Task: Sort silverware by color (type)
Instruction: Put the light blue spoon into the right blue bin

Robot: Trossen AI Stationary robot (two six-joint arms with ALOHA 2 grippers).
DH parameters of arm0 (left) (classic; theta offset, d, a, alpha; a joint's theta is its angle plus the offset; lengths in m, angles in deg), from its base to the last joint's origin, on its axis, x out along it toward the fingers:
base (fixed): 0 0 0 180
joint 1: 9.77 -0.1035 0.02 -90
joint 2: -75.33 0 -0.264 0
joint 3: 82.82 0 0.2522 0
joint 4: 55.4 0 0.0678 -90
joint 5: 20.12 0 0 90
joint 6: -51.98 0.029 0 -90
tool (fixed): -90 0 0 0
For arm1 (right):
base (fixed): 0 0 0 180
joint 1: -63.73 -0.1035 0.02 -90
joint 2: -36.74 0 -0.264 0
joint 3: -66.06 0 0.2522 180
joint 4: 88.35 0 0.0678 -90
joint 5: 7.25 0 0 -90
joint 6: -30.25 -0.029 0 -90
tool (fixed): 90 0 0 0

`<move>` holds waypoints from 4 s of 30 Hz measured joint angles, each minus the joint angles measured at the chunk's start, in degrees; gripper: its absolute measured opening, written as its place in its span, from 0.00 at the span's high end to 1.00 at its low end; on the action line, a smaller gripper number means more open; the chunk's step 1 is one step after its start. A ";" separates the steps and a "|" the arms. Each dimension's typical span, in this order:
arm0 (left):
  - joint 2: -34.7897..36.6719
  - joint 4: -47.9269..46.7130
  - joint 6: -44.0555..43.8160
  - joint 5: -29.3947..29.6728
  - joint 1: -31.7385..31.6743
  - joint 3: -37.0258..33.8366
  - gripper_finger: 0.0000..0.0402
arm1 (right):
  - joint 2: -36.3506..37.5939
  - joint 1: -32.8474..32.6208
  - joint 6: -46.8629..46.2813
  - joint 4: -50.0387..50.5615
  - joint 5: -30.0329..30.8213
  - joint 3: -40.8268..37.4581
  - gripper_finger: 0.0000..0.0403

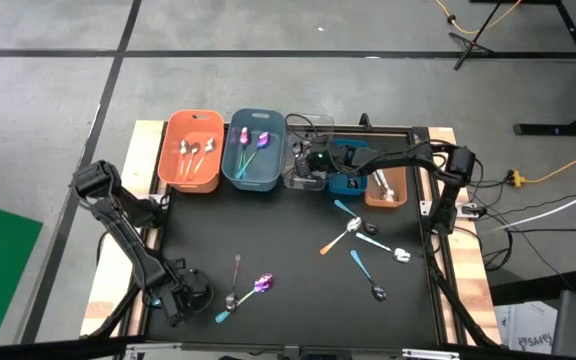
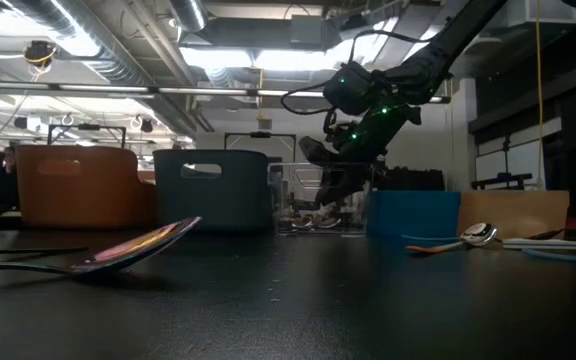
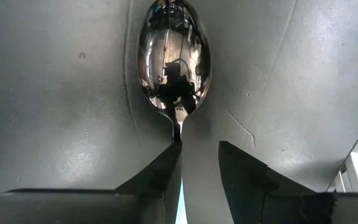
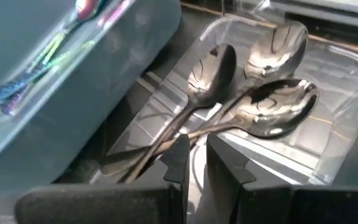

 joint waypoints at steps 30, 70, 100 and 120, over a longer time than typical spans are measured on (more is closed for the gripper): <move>1.81 -2.87 -4.39 4.11 1.51 -0.26 0.75 | 0.55 0.00 2.47 -1.62 -4.56 -0.02 0.88; -1.11 -1.21 -3.15 7.29 -3.11 -0.39 0.98 | 41.59 -12.87 20.81 36.90 8.04 0.05 0.88; -0.87 9.16 83.01 40.60 -28.33 15.45 0.98 | 36.84 -17.22 4.24 34.82 -8.54 -0.04 0.88; -0.87 35.55 136.46 42.90 -35.67 15.54 0.98 | 26.40 -17.22 -17.42 9.47 -21.71 -0.02 0.88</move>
